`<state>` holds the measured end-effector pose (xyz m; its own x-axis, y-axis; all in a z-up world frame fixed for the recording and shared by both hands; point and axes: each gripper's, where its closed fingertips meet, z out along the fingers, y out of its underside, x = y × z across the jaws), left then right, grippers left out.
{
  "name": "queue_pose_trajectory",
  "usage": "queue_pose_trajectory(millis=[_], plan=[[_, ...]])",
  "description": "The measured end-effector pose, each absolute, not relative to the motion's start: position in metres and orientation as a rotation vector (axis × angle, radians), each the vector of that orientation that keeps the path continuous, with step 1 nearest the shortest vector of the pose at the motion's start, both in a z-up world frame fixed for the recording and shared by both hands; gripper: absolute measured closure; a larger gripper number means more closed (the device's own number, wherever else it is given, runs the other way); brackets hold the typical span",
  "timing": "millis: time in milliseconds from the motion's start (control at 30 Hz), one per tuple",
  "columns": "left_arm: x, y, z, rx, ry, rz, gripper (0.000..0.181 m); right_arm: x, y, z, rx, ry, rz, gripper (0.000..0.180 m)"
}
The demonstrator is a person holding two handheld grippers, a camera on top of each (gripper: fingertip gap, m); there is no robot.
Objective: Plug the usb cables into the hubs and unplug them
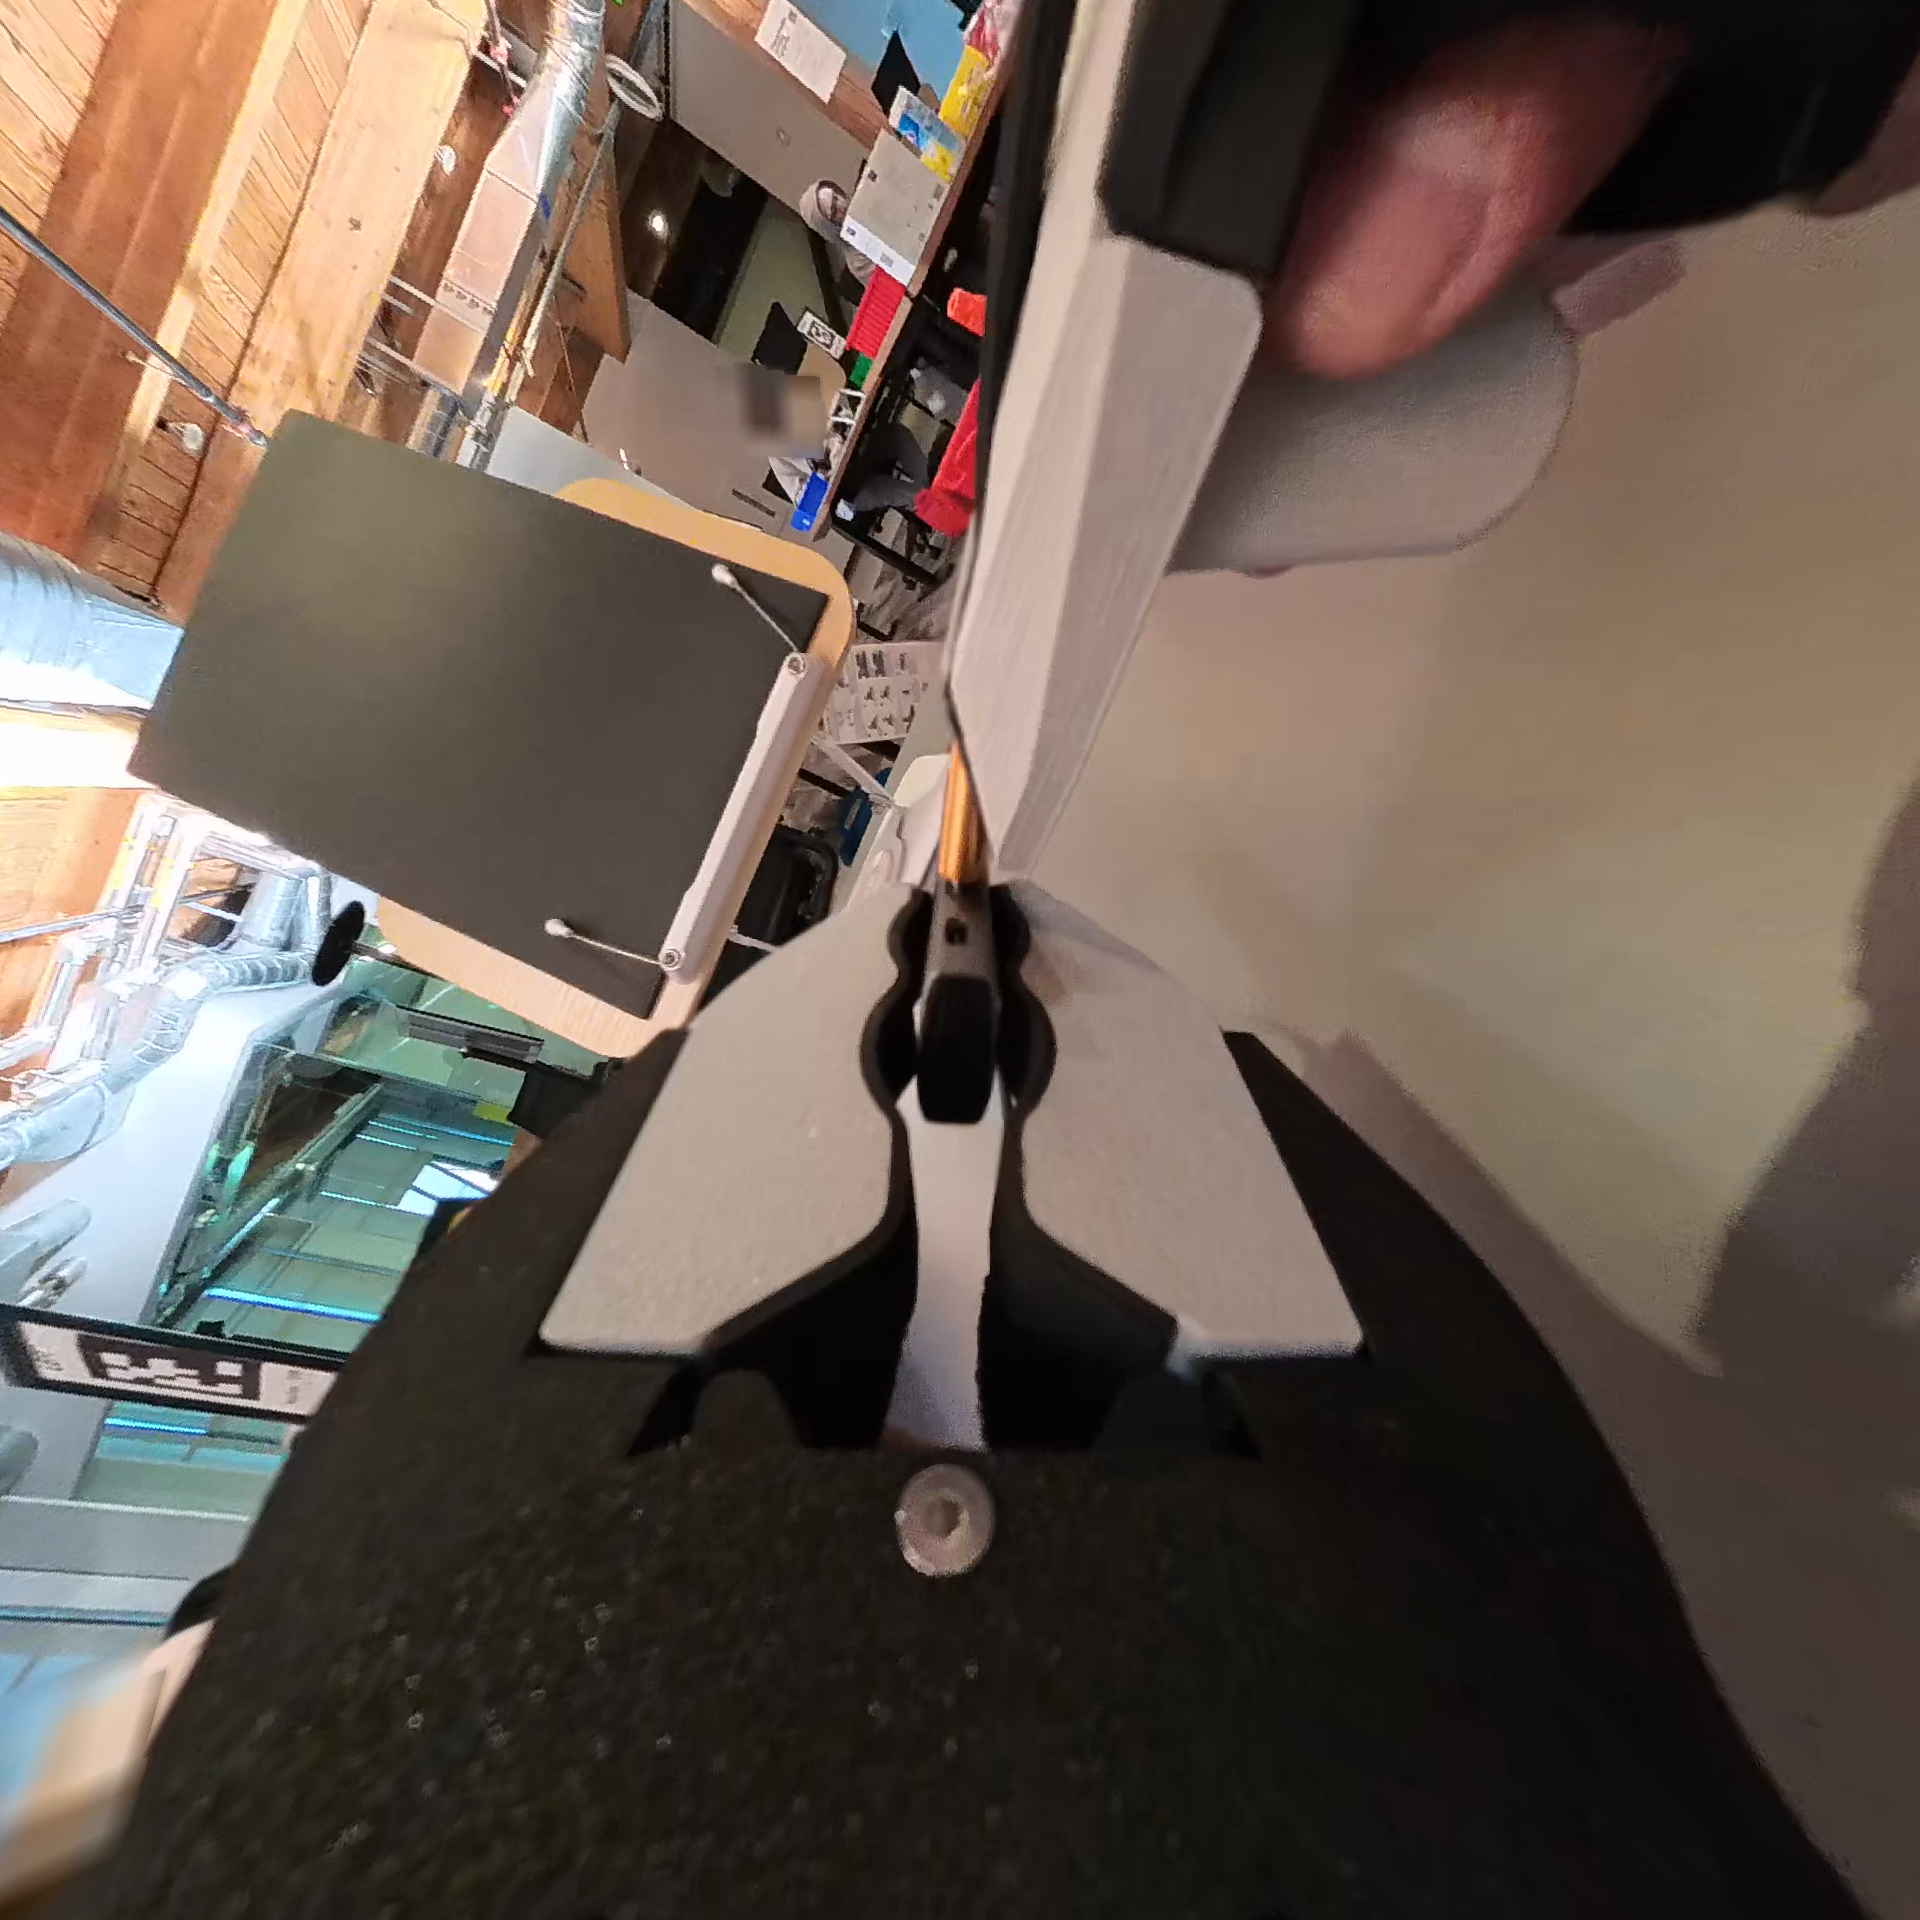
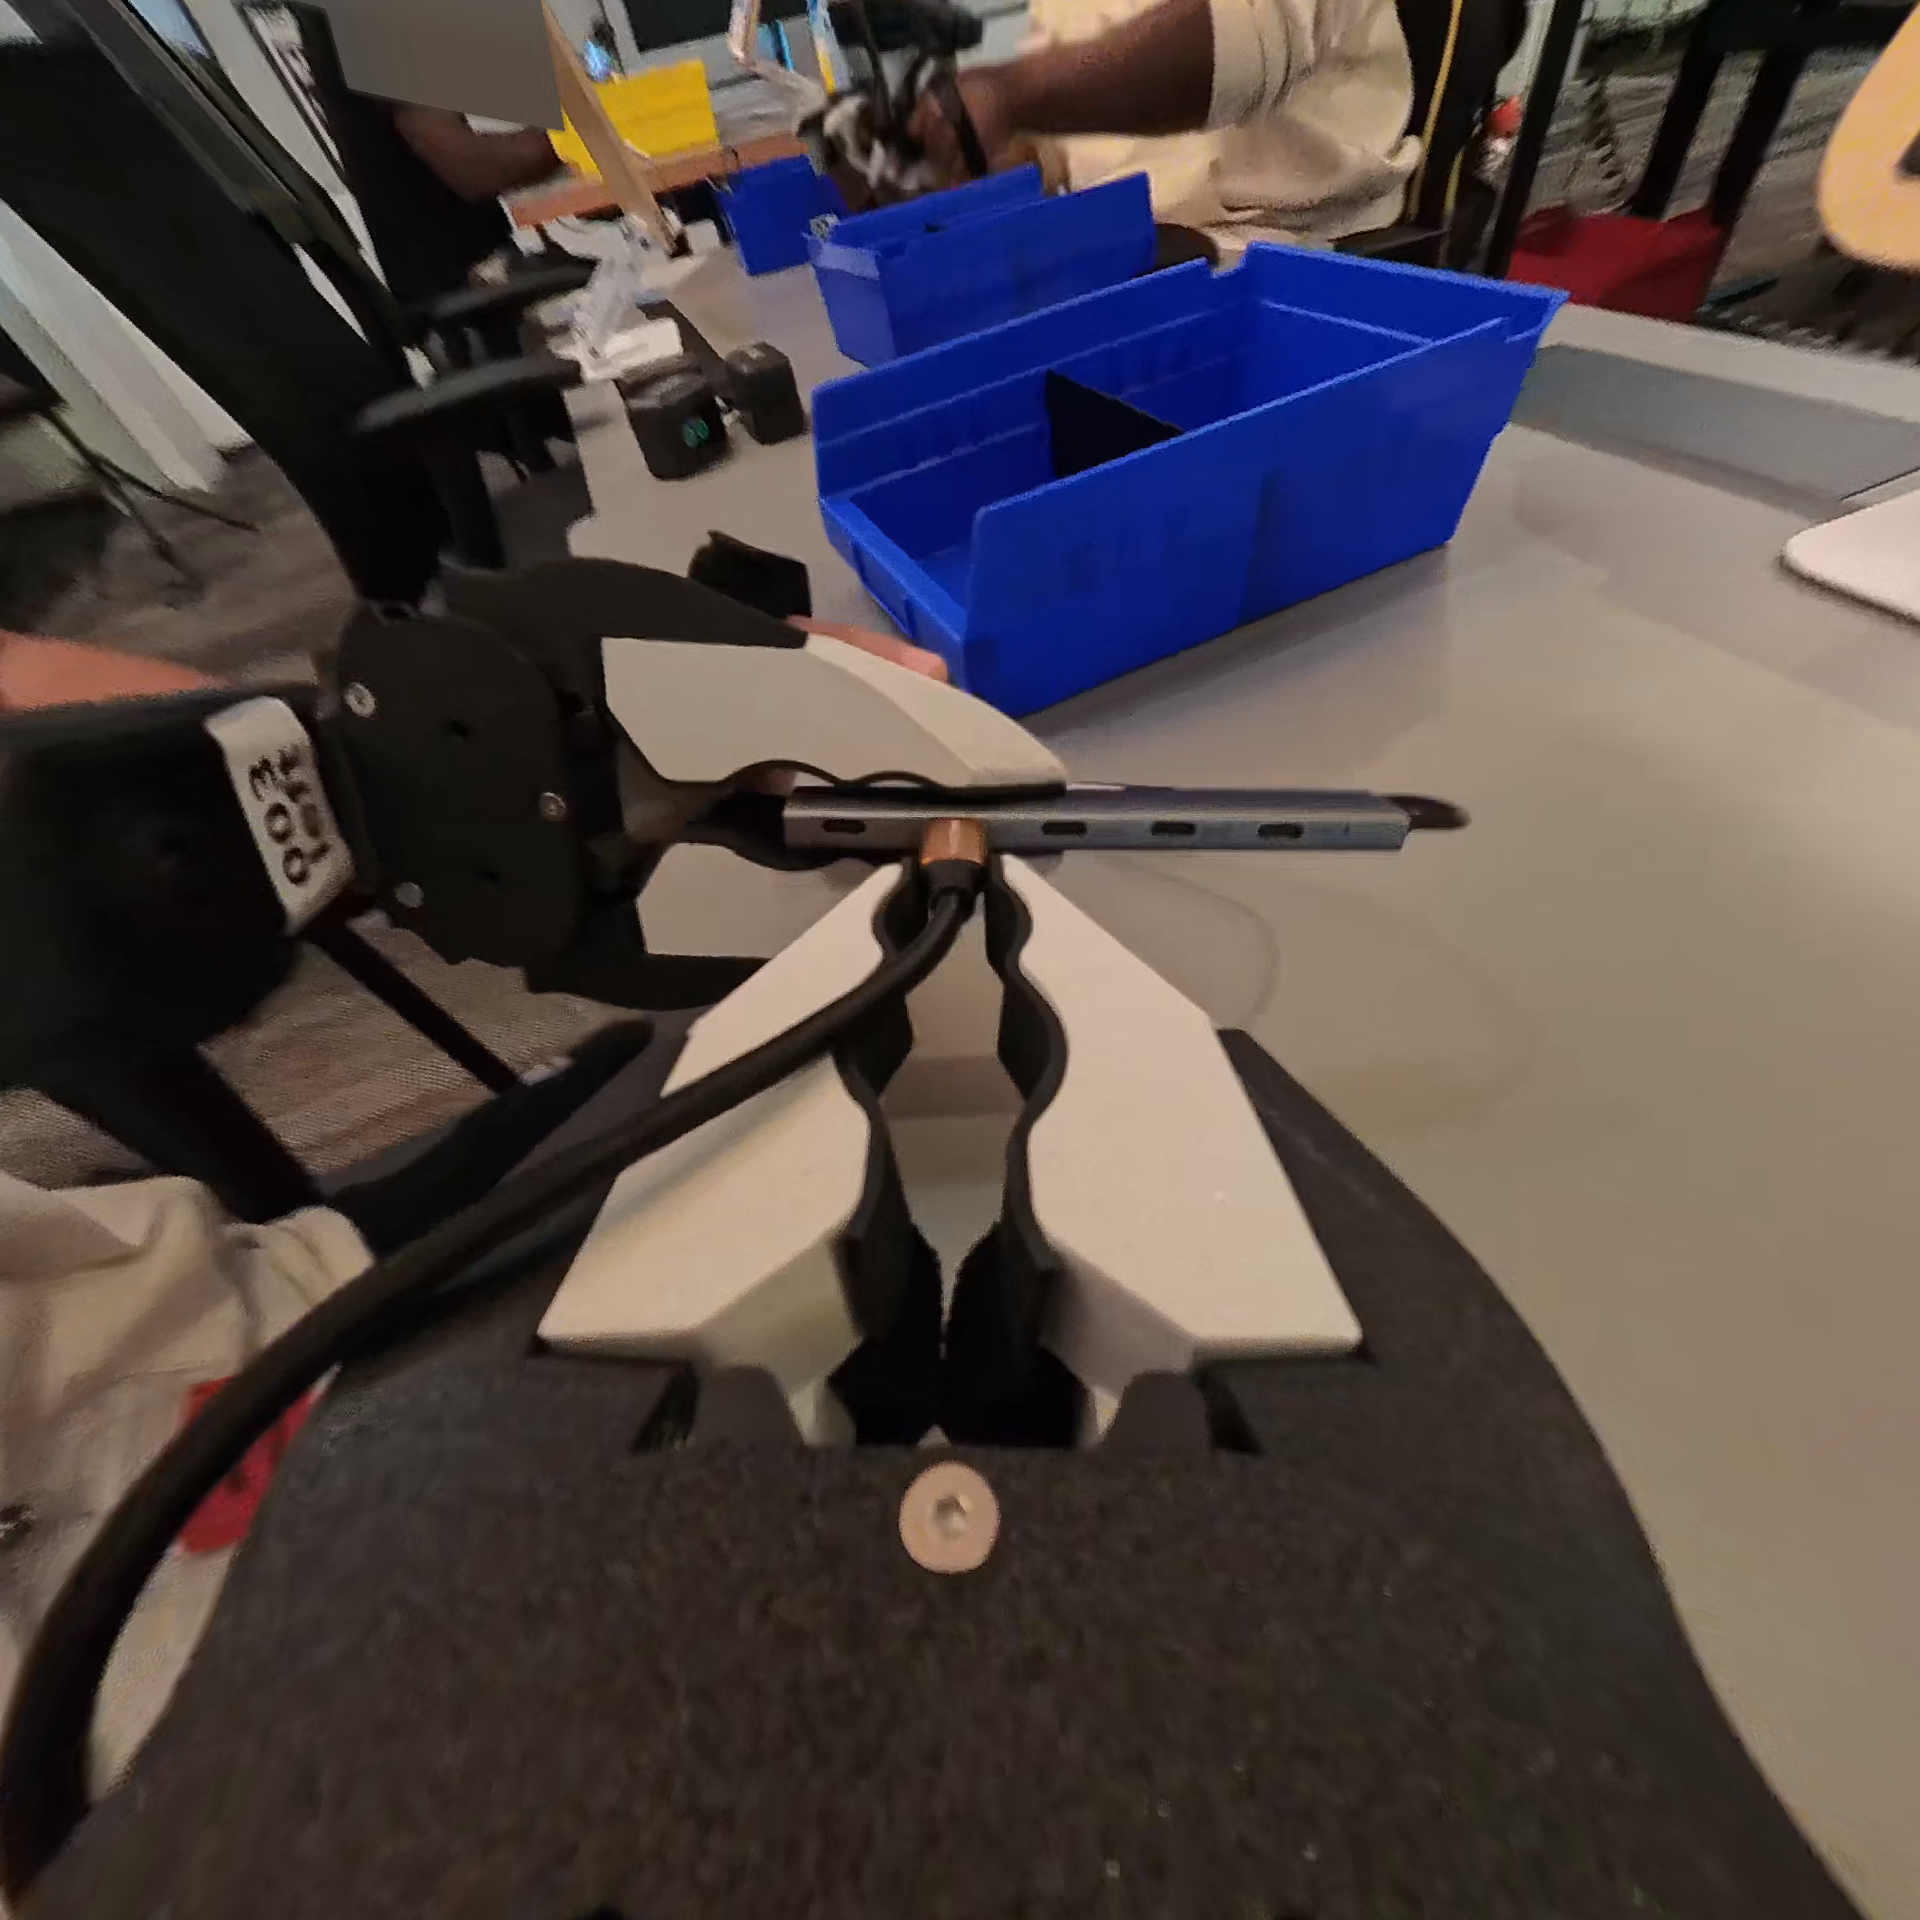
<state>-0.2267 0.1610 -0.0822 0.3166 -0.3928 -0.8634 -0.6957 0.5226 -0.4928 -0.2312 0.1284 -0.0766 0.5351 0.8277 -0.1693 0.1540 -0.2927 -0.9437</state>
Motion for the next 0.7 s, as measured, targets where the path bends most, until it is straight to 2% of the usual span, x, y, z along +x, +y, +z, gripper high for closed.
queue_pose_trajectory(millis=[33,67,200,400,500,700], plan=[[-0.229,0.162,-0.080,-1.067,1.291,0.275,0.170,-0.232,0.127,-0.075,-1.770,-0.795,0.897,0.170],[-0.238,0.171,-0.077,-1.104,1.256,0.319,0.170,-0.228,0.127,-0.072,-1.770,-0.766,0.937,0.180],[-0.318,0.235,-0.064,-1.420,0.989,0.273,0.170,-0.176,0.146,-0.050,-1.738,-0.588,0.923,0.180],[-0.280,0.198,-0.061,-1.243,1.118,0.235,0.171,-0.167,0.152,-0.035,-1.698,-0.524,1.083,0.173],[-0.276,0.198,-0.071,-1.253,1.153,0.245,0.170,-0.150,0.162,-0.035,-1.686,-0.529,0.877,0.157],[-0.270,0.200,-0.094,-1.327,1.203,0.183,0.171,-0.131,0.171,-0.027,-1.613,-0.621,0.355,0.151]])
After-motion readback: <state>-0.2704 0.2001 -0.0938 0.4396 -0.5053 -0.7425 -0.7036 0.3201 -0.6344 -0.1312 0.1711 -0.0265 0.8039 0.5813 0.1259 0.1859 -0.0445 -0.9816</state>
